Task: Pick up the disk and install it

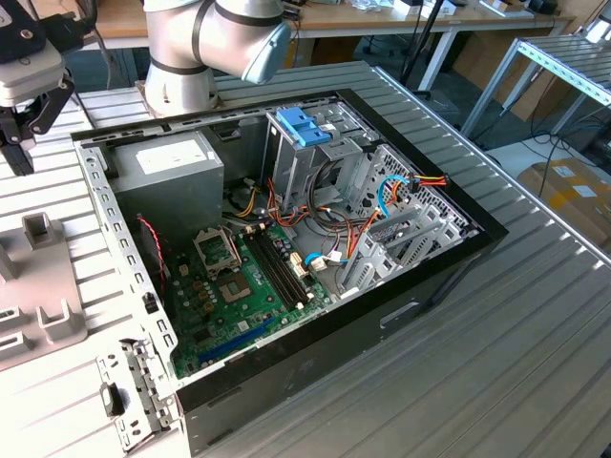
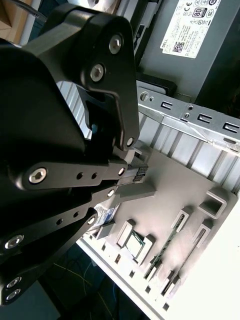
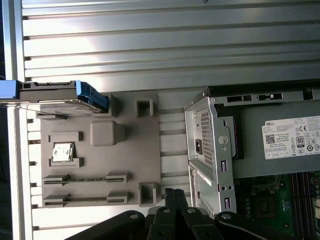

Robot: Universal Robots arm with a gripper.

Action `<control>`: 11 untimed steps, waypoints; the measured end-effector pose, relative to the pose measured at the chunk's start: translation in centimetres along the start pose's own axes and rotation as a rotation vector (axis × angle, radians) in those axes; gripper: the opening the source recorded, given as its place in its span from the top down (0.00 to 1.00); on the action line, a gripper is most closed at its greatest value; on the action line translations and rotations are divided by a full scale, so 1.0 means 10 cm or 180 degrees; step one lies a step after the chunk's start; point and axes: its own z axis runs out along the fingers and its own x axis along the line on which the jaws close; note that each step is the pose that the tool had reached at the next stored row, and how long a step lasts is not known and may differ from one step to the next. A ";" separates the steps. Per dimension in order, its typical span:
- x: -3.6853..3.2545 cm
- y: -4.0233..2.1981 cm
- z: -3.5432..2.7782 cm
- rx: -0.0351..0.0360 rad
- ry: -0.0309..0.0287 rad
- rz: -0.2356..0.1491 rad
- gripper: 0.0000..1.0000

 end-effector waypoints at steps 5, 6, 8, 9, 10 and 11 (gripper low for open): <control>0.019 -0.001 0.000 0.0000 0.0000 0.0000 0.89; 0.023 -0.002 0.000 0.0000 0.0000 0.0000 0.89; 0.036 -0.002 -0.001 0.0000 0.0000 0.0000 0.89; 0.044 -0.003 -0.001 0.0000 0.0000 0.0000 0.89; 0.057 -0.004 -0.001 0.0000 0.0000 0.0000 0.89; 0.071 -0.005 -0.001 0.0000 0.0000 0.0000 0.89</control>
